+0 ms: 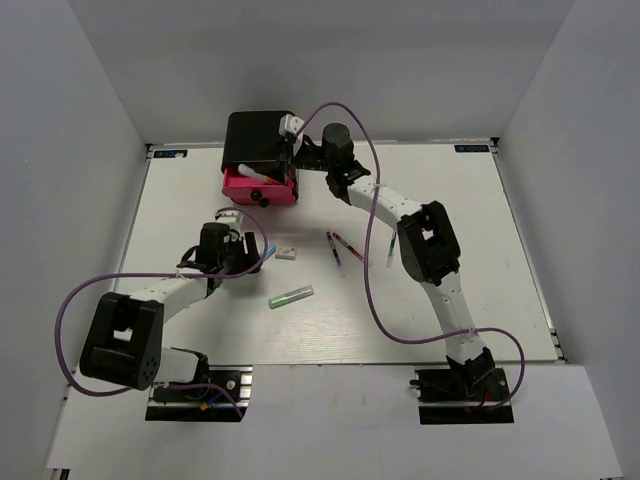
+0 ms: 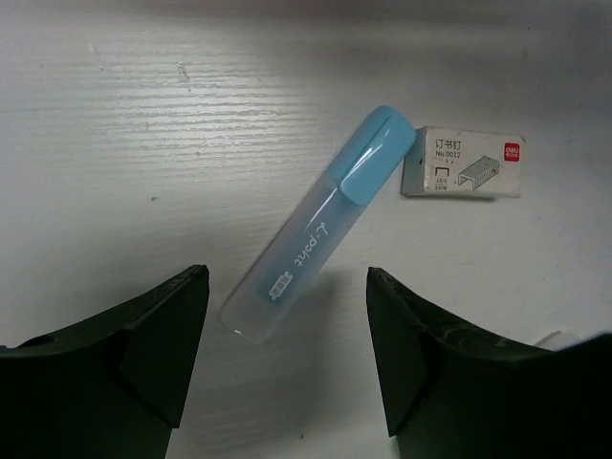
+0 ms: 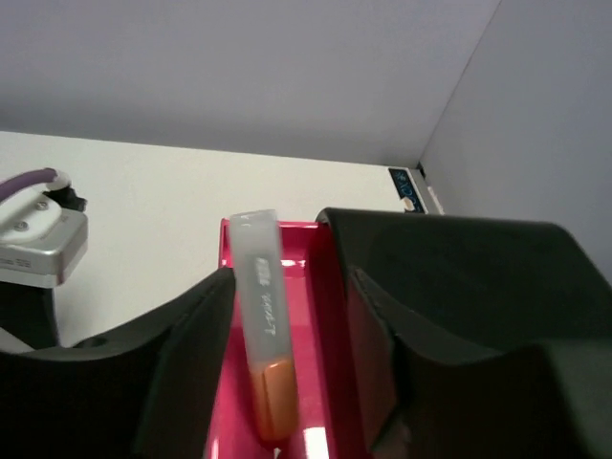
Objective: Sort the stationery into containers
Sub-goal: Place the stationery in the drawer, then pick up the stationery from the center of the board.
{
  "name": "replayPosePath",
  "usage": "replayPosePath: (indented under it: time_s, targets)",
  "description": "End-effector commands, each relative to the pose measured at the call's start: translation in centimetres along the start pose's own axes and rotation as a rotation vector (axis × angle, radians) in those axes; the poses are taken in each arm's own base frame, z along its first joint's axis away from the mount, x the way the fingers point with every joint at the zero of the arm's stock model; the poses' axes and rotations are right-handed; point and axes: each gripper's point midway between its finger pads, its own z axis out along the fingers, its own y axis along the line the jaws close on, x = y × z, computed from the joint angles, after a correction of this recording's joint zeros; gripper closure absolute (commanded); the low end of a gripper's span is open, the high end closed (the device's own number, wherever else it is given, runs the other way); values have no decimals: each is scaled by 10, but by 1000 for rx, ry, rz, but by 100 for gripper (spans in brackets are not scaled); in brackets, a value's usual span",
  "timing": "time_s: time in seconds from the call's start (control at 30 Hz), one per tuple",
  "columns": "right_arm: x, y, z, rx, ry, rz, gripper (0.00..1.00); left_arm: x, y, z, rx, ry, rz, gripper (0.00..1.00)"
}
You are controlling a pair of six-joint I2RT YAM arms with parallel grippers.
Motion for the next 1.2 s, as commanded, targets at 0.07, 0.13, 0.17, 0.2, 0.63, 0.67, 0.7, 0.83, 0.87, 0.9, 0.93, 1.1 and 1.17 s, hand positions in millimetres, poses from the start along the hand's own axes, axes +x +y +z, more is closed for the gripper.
replayPosePath:
  time_s: [0.07,0.13,0.17,0.2,0.63,0.67,0.7,0.83,0.87,0.9,0.93,1.1,1.17]
  targets:
    - [-83,2,-14,3,-95,-133,41,-23,-14,7,62,-35,99,25]
    - [-106,-1,-25,33,-103,-151,40,-29,-15,10,61,-36,128,26]
    - [-102,3,-32,43,-82,-132,40,-25,-13,13,58,-21,127,26]
    - [-102,-1,-40,63,-68,-134,38,-27,-16,14,64,-21,153,29]
    - [-48,36,-176,261,305,27,18,11,-15,38,-4,199,291,50]
    - [-44,43,-181,258,321,48,18,12,-17,38,-5,199,301,55]
    - [-36,47,-187,265,338,65,18,18,-15,38,-12,232,301,58]
    - [-23,60,-210,274,389,80,21,19,-20,34,-20,236,298,81]
    - [-20,66,-213,257,394,88,26,13,-23,28,-15,209,283,82]
    - [-16,72,-216,244,407,104,29,6,-26,24,-11,185,267,82]
    - [-10,80,-219,213,420,82,33,1,-28,20,-4,156,267,85]
    - [13,142,-229,-35,453,88,58,-47,-52,-16,77,-28,256,91]
    - [18,154,-229,-89,447,67,62,-82,-63,-36,123,-144,245,96]
